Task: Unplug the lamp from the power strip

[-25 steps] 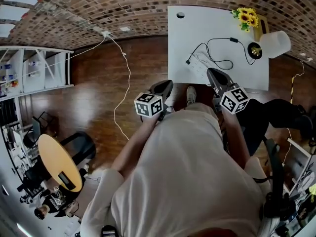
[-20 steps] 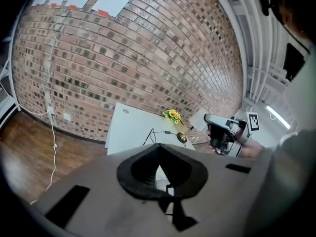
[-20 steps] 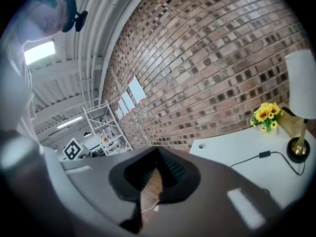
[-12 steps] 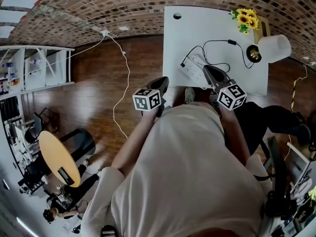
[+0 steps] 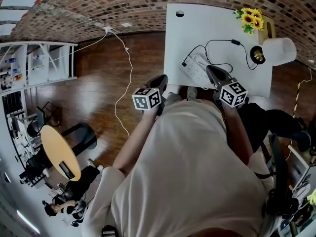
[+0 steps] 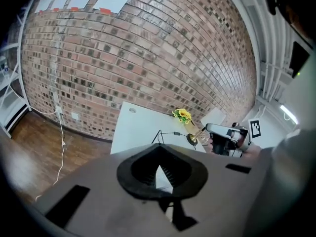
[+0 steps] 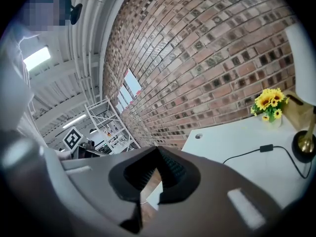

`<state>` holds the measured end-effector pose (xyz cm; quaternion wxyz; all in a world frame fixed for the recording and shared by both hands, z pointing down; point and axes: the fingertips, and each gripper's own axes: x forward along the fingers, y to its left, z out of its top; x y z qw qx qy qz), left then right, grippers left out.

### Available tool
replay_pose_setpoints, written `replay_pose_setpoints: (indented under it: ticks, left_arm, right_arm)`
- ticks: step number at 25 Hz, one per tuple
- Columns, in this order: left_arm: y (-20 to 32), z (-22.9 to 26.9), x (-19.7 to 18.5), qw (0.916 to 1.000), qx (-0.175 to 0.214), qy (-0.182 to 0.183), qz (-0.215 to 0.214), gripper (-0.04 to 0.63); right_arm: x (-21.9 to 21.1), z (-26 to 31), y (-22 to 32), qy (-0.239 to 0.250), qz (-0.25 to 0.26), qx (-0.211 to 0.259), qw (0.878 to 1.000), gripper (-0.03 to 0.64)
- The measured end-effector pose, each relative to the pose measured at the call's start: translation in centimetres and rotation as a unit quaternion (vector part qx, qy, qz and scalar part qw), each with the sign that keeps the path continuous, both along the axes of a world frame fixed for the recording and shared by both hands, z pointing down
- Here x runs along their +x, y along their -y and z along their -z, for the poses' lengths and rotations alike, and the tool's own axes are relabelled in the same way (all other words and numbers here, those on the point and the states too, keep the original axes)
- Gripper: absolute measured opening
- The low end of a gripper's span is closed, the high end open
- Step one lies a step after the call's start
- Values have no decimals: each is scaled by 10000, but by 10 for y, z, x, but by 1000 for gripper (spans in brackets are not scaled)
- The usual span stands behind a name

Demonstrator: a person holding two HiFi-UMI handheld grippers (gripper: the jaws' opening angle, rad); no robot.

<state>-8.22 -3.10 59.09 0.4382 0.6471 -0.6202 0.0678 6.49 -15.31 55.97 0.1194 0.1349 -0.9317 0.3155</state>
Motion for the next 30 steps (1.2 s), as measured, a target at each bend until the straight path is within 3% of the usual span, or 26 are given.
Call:
replay_pose_setpoints:
  ticks: [3,9,14,19,26,28,30]
  left_arm:
    - [2,2,0,9998,5,122,-135,5]
    - [5,-4,7,9957,68,401,-835,5]
    - [20,-18,-19,9873,54,649,-1450,5]
    - [38,-61,-40,9644,-122,1085,-2409,5]
    - [70,-90,-32,9354,-118,617,-3480,5]
    - [77,-96,-29,9198,-66,695,-3862,5]
    - [81,-100,-21,8956,210,870,-4358,5]
  right_arm:
    - [-7,-3,-1,8,-1,-75,10000,-11]
    - [-23,-10,-1,-173,50,-111,9998,-11]
    - [-26,-10,20,-506,-256,19,9984,-11]
    - [-35,6,37,-736,-734,215,9944,-11]
    - [-53,18,35,-1019,-1279,209,9863,-11]
    - [-57,14,30,-1131,-1400,148,9836,-11]
    - [-59,10,24,-1246,-1487,96,9810,-11]
